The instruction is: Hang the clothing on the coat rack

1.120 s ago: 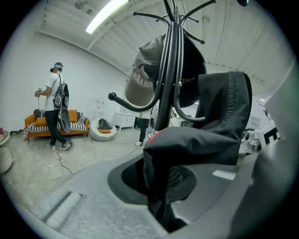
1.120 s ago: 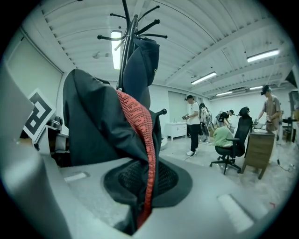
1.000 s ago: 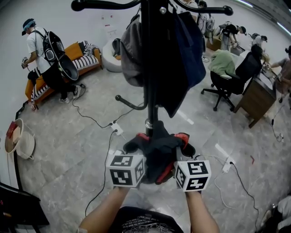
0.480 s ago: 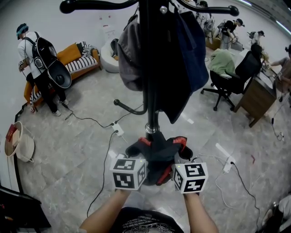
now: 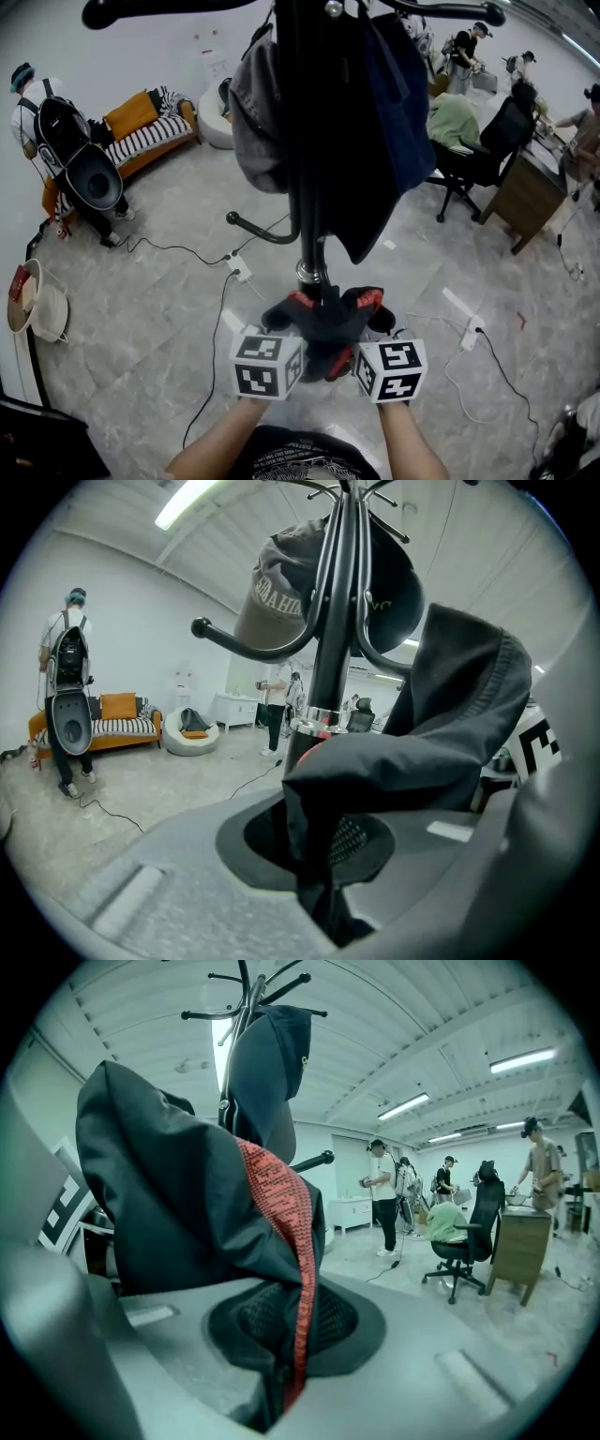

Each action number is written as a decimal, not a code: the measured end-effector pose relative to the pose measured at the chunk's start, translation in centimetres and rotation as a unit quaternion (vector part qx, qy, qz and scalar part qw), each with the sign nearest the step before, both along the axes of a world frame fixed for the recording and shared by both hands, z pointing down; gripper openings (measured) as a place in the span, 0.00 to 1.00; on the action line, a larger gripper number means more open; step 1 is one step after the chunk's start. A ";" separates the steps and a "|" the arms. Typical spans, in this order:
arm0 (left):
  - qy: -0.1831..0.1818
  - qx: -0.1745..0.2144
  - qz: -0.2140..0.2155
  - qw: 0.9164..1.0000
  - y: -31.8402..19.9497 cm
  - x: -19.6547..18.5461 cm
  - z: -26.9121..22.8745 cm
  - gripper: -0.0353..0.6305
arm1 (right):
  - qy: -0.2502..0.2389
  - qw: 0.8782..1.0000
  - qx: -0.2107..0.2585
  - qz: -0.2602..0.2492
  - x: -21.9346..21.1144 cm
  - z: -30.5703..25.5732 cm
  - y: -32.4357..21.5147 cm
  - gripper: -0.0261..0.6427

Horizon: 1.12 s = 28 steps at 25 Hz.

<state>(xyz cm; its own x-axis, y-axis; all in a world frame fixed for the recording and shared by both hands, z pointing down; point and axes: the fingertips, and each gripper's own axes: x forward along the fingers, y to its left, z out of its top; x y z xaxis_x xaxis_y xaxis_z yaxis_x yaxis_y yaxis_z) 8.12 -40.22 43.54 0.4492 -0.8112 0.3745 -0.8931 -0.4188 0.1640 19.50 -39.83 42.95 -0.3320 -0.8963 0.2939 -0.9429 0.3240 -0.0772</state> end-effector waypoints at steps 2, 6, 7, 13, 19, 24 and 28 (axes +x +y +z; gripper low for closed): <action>0.002 -0.001 0.005 1.000 0.0 0.3 0.2 0.10 | -0.007 1.000 -0.002 0.004 0.1 0.1 0.0 0.07; 0.003 -0.002 0.012 1.000 0.1 0.6 0.5 0.10 | -0.020 1.000 -0.006 0.008 0.0 0.5 0.2 0.07; 0.003 -0.003 0.013 1.000 0.2 0.7 0.7 0.10 | -0.021 1.000 -0.007 0.008 0.0 0.6 0.3 0.07; 0.002 -0.010 0.011 1.000 1.2 0.8 1.6 0.10 | -0.019 1.000 -0.015 0.008 0.1 1.6 1.3 0.07; -0.001 -0.022 0.010 1.000 2.3 0.6 2.3 0.10 | -0.012 1.000 -0.025 0.006 0.0 2.3 2.3 0.07; -0.001 -0.027 0.010 1.000 3.3 0.6 2.9 0.10 | -0.008 1.000 -0.030 0.005 0.2 2.8 3.3 0.07; -0.002 -0.029 0.014 0.999 4.0 0.8 3.3 0.10 | -0.006 0.999 -0.032 0.004 0.3 3.1 4.0 0.07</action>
<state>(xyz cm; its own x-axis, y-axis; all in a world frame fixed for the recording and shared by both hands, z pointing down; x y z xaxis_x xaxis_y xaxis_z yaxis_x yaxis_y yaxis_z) 8.95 -36.17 46.80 0.4690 -0.7754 0.4228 -0.8823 -0.4327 0.1850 19.81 -35.85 46.02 -0.3289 -0.8786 0.3462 -0.9443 0.3104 -0.1094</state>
